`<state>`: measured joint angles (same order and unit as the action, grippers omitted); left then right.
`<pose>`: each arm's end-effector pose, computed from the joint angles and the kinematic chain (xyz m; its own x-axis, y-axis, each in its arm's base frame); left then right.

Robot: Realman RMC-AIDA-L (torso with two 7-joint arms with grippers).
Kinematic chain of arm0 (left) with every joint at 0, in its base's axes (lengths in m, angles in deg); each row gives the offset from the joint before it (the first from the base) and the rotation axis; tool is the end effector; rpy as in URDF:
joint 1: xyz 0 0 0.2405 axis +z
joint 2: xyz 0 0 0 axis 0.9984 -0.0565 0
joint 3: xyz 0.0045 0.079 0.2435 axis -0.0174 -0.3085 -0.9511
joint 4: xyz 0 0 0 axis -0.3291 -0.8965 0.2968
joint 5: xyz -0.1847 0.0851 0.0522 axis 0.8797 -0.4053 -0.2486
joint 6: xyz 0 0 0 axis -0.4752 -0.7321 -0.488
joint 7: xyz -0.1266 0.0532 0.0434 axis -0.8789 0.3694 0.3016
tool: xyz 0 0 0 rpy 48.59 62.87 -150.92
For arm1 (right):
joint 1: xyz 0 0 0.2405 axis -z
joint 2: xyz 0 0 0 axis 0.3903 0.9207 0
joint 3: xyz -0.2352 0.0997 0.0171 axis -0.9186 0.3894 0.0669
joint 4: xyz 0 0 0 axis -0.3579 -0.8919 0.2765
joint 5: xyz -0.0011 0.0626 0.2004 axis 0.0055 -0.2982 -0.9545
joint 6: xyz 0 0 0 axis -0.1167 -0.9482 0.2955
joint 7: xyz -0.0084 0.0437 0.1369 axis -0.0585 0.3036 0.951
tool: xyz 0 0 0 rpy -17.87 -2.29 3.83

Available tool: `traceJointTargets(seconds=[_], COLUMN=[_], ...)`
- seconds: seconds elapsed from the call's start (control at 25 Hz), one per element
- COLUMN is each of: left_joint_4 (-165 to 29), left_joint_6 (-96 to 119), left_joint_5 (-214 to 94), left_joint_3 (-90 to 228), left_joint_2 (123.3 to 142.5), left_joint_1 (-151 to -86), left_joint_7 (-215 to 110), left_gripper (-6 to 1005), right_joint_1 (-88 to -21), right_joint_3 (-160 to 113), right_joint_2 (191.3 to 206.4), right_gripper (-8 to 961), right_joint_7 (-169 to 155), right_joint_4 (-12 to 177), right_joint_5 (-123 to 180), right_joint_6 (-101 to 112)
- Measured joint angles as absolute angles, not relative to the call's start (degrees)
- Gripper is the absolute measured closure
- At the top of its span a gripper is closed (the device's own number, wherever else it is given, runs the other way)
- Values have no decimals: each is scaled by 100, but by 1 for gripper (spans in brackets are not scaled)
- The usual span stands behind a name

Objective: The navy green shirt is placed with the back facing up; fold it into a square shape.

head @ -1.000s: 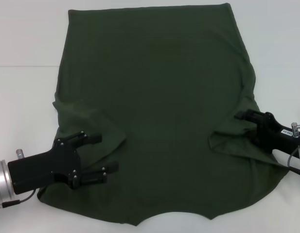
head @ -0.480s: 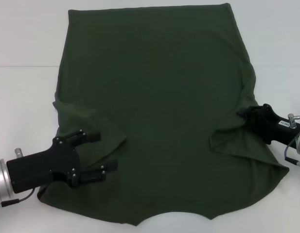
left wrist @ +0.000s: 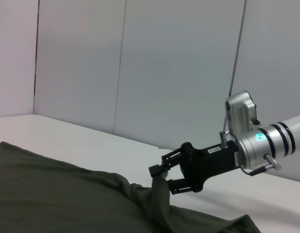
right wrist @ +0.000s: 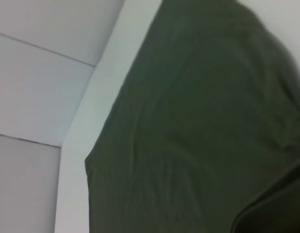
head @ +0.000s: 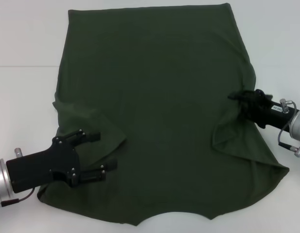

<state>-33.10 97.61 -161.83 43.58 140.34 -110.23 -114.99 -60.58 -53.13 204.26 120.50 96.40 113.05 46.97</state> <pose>-0.2881 0.2890 -0.0036 0.7707 0.1949 0.6066 0.4212 -0.8702 -0.2556 0.3018 0.3975 -0.0254 -0.3060 -0.6461 -0.6992 -0.9476 0.1362 0.2889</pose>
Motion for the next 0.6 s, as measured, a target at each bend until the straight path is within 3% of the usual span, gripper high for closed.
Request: traceJointTargets(seconds=[0.12,0.6], left_joint_4=[-3310,-3310], left_joint_6=[9762,9794], left_joint_5=[-16182,-16182], left_joint_3=[4362,4374], left_joint_2=[14034,14035], left_joint_1=[-11023,-10958], left_joint_7=[-11501,-11519], left_gripper=[115,115], right_joint_1=[-6166,-6773], right_joint_3=[-5408,-6324], right_joint_2=[20428,20435], right_gripper=[519,448], right_joint_7=[12013,11959], right_joint_4=[9673,9714], right_joint_5=[11307,11315], right_joint_6=[4618,4274])
